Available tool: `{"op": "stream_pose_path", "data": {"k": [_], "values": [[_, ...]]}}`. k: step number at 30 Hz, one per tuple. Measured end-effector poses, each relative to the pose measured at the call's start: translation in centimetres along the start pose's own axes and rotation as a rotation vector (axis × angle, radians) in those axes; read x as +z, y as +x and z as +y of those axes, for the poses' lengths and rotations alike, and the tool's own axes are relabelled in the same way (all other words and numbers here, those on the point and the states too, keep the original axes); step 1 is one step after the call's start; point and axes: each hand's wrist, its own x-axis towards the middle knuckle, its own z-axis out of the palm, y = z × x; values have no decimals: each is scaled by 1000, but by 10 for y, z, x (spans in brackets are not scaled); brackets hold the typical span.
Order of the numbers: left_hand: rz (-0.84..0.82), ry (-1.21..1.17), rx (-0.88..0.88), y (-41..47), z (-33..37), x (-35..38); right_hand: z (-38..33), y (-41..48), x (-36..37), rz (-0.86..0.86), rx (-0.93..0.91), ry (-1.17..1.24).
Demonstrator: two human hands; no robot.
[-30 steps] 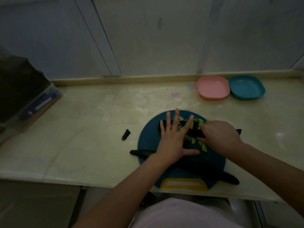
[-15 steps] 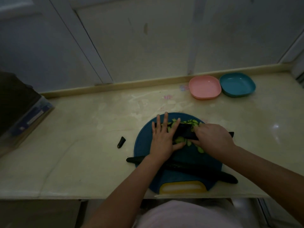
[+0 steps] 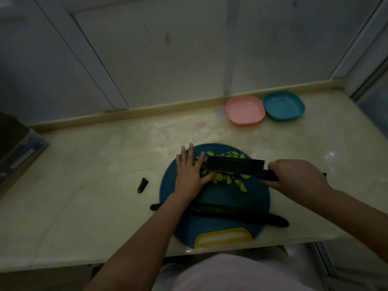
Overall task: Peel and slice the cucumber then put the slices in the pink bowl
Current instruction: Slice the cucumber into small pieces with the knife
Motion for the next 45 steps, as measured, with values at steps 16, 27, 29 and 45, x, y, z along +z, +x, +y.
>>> {"op": "stream_pose_path", "data": {"k": [16, 27, 29, 45], "values": [[-242, -240, 492, -63, 48, 3, 44, -39, 57, 24, 267, 656], [-201, -196, 391, -56, 48, 4, 55, -51, 84, -1, 292, 678], [-224, -186, 371, -52, 46, 1, 59, -54, 89, 18, 299, 659], [-143, 53, 337, -41, 78, 27, 51, -65, 78, 138, 298, 539]]}}
